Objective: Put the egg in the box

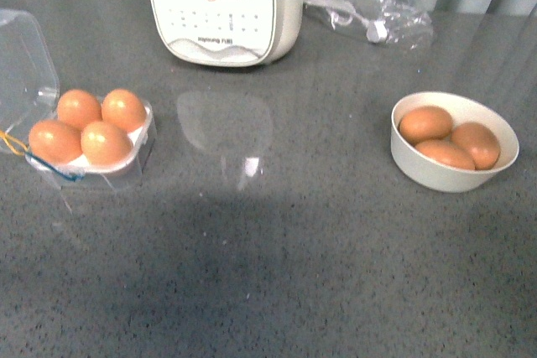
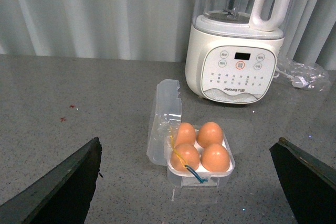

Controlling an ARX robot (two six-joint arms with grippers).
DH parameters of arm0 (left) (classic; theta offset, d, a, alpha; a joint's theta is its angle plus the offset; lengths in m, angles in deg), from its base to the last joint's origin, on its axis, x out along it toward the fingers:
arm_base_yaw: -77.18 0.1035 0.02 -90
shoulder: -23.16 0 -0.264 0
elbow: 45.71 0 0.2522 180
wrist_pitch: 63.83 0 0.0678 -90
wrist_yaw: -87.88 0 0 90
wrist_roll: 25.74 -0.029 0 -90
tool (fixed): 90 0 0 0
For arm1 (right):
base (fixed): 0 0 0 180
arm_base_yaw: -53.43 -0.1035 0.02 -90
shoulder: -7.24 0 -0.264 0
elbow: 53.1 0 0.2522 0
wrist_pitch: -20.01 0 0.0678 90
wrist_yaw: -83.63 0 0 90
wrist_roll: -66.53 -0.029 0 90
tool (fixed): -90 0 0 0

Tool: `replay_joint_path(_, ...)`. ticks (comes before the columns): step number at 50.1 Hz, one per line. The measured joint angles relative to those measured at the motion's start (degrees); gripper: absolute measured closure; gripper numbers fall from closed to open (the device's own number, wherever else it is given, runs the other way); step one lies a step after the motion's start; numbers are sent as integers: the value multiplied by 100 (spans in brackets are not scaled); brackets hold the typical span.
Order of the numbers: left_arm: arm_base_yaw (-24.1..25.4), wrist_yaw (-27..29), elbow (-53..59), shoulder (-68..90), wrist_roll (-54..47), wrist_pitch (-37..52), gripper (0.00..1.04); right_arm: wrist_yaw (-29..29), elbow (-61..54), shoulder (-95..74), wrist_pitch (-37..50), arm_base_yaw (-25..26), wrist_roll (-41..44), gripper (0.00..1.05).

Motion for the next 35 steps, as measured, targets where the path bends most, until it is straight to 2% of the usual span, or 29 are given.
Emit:
replay_joint_path(16,0,0,0,0,2,0,7,-575,-979,1432,-455,597,-2,102)
replay_joint_path(21,0,0,0,0,2,0,7,-669,-1226,1506,-195,697,-2,102)
replay_joint_path(31,0,0,0,0,2,0,7,-844,-1499,2162,-682,872,-2,102)
replay_joint_path(35,0,0,0,-2,2,0,7,-1246,-1558,2507,-949,1139,0,102)
